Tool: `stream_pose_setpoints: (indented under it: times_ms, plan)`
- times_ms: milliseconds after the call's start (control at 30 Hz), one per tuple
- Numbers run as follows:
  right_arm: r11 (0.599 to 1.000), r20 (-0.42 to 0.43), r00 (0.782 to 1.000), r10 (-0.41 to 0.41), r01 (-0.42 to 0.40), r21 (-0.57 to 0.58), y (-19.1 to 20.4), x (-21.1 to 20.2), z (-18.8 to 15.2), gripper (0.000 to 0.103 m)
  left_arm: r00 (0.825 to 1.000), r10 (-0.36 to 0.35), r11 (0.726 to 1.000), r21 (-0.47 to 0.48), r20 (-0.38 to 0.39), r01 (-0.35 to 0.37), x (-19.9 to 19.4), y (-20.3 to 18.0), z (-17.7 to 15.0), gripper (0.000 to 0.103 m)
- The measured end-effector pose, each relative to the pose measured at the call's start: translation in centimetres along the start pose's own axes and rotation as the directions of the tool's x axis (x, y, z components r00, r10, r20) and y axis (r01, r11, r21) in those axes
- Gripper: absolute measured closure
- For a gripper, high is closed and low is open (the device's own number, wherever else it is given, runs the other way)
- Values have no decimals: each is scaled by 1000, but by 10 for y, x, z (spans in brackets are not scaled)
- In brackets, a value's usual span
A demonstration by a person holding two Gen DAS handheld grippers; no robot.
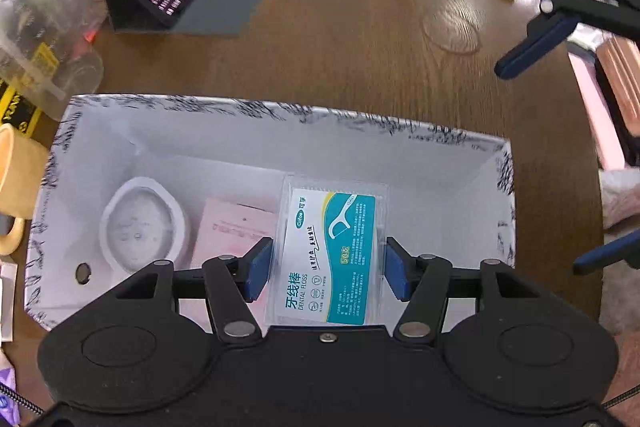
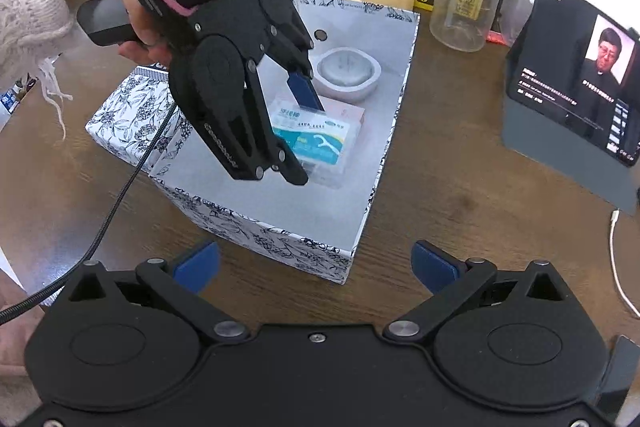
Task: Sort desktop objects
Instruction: 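Carry the floss-pick box with the left gripper into the box beside the card, then open the left gripper and lift both tools away from the box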
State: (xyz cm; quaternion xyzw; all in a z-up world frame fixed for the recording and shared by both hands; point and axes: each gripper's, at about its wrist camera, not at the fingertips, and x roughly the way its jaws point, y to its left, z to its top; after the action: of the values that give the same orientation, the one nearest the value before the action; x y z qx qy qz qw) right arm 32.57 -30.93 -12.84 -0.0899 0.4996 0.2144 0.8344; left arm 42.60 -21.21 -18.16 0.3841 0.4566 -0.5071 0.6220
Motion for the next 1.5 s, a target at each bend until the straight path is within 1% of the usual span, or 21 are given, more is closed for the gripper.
stream_pose_setpoints:
  times_ms: [167, 300, 433, 600, 800, 967, 1067, 1100, 1133, 1200, 1300, 1367, 1400, 1433, 1500]
  plan:
    - [1000, 7, 1000, 20, -20, 0, 1, 3, 2, 0, 998, -17, 1000, 22, -55, 18, 16, -1, 0, 46]
    - [1000, 15, 999, 31, -31, -2, 3, 3, 5, 0, 995, -8, 1000, 4, -95, 9, 30, 2, -1, 46]
    - [999, 14, 999, 41, -41, -3, 5, 4, 8, 0, 995, -45, 999, -16, -89, 44, 30, 4, -1, 46]
    - [999, 13, 999, 49, -49, 0, 5, 6, 10, 0, 993, -68, 998, 11, -94, 69, 30, -4, -3, 46]
    - [998, 6, 998, 58, -58, 1, 5, 8, 8, 0, 991, -68, 998, -8, -114, 67, 39, -3, -8, 46]
    - [998, 2, 998, 58, -59, 4, 4, 10, 7, 0, 991, -62, 998, -1, -121, 63, 42, -4, -12, 46]
    - [998, 1, 998, 59, -59, 6, 4, 11, 8, 0, 990, -59, 998, -5, -131, 59, 41, -4, -11, 43]
    - [998, 1, 998, 59, -59, 5, 4, 12, 8, 0, 989, -53, 999, -10, -138, 52, 42, -4, -10, 34]
    - [998, 0, 998, 59, -59, 5, 4, 12, 8, 0, 988, -42, 999, -17, -146, 40, 42, -3, -8, 30]
    - [998, -1, 998, 55, -55, 4, 5, 12, 8, 0, 988, -33, 999, -34, -151, 28, 40, -2, -6, 27]
    - [999, -2, 999, 46, -46, 6, 5, 11, 6, 0, 992, -28, 998, -66, -119, 21, 27, 1, -6, 25]
    - [999, -1, 999, 36, -36, 11, 6, 9, 4, 0, 997, 10, 997, -80, -70, -15, 13, 1, -7, 19]
    - [999, -1, 1000, 31, -31, 14, 6, 8, 3, 0, 998, 39, 995, -91, -40, -42, 3, 1, -8, 11]
    - [1000, 0, 1000, 25, -25, 18, 6, 8, 2, 0, 998, 64, 993, -102, -9, -64, -7, 1, -10, 10]
    - [999, 6, 1000, 17, -17, 30, 8, 5, 0, 0, 995, 86, 987, -143, 54, -78, -28, 0, -14, 10]
